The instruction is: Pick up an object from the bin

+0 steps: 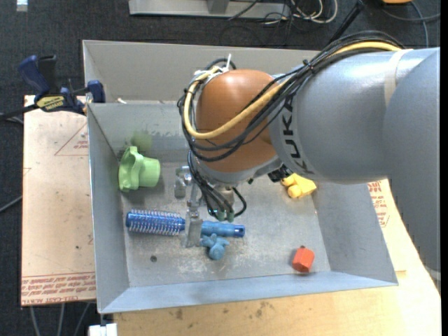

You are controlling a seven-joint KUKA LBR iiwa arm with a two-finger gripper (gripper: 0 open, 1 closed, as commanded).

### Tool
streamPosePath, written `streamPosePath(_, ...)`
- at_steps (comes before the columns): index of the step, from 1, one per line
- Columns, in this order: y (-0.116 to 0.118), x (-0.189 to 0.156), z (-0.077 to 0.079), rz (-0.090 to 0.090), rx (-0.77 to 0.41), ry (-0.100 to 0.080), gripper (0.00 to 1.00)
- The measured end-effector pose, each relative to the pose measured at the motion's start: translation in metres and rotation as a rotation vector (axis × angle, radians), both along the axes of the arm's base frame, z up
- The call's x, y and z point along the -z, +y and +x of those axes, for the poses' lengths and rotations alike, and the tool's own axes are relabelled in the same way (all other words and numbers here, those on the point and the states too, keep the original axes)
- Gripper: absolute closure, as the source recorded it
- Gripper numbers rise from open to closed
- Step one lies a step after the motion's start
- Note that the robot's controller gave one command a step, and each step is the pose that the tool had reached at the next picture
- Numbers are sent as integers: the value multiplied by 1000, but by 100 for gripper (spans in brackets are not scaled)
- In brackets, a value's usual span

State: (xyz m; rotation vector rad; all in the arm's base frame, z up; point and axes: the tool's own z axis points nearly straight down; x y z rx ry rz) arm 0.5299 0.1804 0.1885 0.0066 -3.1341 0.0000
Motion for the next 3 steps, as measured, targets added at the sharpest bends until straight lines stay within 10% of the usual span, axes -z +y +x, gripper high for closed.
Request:
streamPosePath(1, 2, 123, 38, -1, 128, -2, 0)
streamPosePath(2, 32, 119, -32, 0, 102, -1, 0)
streamPosePath(3, 29, 120, -28, 0, 111, -6, 100)
